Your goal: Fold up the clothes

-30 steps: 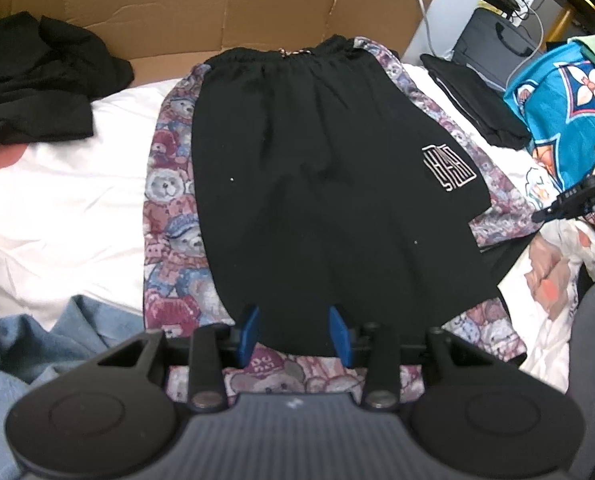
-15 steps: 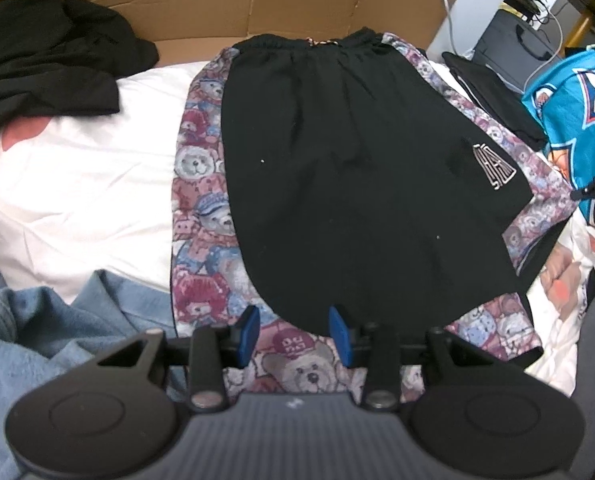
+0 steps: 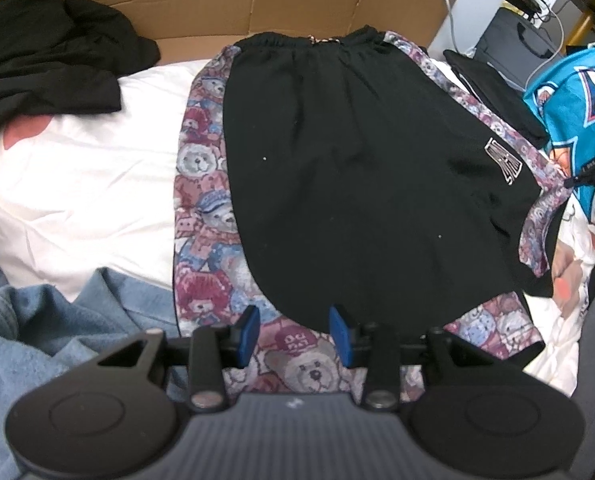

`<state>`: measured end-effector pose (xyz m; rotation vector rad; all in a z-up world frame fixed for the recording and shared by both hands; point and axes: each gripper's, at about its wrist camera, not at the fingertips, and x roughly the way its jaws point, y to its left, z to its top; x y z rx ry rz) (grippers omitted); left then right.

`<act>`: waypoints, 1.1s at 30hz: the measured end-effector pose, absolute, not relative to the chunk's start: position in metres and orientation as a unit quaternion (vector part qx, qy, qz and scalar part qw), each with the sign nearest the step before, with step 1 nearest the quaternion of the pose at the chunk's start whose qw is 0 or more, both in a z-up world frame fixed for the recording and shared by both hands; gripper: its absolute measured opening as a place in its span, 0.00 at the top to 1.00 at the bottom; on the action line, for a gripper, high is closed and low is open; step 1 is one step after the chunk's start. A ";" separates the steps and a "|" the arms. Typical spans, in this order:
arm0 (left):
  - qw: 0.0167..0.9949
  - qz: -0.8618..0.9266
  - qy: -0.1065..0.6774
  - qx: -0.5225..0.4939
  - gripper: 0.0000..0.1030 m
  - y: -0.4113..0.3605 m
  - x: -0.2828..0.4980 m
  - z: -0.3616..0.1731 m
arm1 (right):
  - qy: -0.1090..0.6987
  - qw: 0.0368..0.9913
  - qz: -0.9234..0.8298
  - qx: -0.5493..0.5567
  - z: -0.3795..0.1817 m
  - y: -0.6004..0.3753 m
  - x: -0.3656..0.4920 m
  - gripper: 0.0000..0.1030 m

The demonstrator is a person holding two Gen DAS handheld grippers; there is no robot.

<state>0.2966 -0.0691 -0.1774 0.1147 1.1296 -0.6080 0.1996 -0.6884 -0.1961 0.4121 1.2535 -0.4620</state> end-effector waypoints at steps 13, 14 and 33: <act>0.798 -0.306 0.515 0.066 0.60 -0.087 0.297 -0.160 | 0.598 0.738 -0.256 0.179 -0.226 -0.710 0.183 1.00; 0.798 -0.308 0.513 0.068 0.60 -0.091 0.298 -0.159 | 0.594 0.735 -0.262 0.196 -0.226 -0.716 0.178 1.00; 0.793 -0.310 0.518 0.081 0.60 -0.107 0.304 -0.157 | 0.510 0.812 -0.132 0.251 -0.213 -0.659 0.256 0.98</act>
